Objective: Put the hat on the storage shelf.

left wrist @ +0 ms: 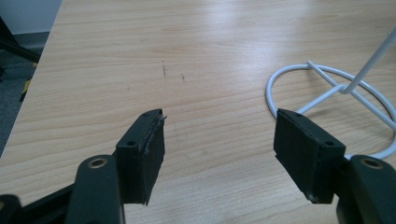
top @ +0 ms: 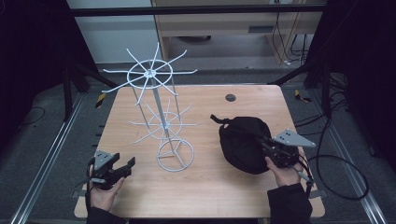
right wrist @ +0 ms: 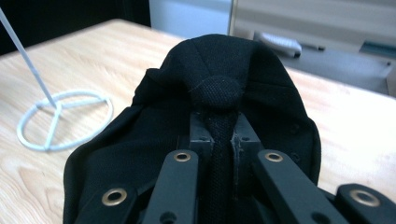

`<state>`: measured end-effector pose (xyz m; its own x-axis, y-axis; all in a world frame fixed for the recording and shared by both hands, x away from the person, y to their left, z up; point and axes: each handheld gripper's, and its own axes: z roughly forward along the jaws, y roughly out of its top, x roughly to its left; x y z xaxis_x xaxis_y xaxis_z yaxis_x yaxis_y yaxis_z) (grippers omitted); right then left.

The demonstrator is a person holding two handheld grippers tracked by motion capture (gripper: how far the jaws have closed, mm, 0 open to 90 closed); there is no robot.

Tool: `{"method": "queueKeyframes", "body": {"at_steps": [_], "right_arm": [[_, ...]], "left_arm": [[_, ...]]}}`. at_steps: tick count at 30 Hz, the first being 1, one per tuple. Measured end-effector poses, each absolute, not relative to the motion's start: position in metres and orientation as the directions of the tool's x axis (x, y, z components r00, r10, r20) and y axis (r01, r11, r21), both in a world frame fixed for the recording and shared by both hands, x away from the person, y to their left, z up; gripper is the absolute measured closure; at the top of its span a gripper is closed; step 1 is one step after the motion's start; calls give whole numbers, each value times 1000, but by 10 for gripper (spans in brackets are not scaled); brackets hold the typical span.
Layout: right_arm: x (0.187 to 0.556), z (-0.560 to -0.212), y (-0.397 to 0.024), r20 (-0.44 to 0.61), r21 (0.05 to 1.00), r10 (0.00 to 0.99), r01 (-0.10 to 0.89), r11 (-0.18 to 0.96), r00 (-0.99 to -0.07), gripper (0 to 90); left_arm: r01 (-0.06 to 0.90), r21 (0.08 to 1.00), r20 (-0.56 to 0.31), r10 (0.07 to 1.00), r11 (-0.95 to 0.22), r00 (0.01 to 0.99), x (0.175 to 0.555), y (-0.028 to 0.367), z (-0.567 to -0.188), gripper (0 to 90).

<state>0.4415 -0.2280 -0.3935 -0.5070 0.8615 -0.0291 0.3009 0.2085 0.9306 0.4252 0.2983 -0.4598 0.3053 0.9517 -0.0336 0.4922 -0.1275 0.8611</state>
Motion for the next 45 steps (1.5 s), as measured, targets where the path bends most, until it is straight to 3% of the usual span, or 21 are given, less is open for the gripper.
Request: {"method": "queueKeyframes", "body": {"at_steps": [15, 45], "right_arm": [[422, -328, -234, -8, 1000, 851, 14, 18, -525, 833], [415, -259, -210, -36, 969, 829, -222, -107, -558, 836]], "left_arm": [[493, 861, -38, 952, -124, 305, 425, 297, -460, 318], [503, 854, -30, 951, -135, 307, 426, 295, -462, 318]]}}
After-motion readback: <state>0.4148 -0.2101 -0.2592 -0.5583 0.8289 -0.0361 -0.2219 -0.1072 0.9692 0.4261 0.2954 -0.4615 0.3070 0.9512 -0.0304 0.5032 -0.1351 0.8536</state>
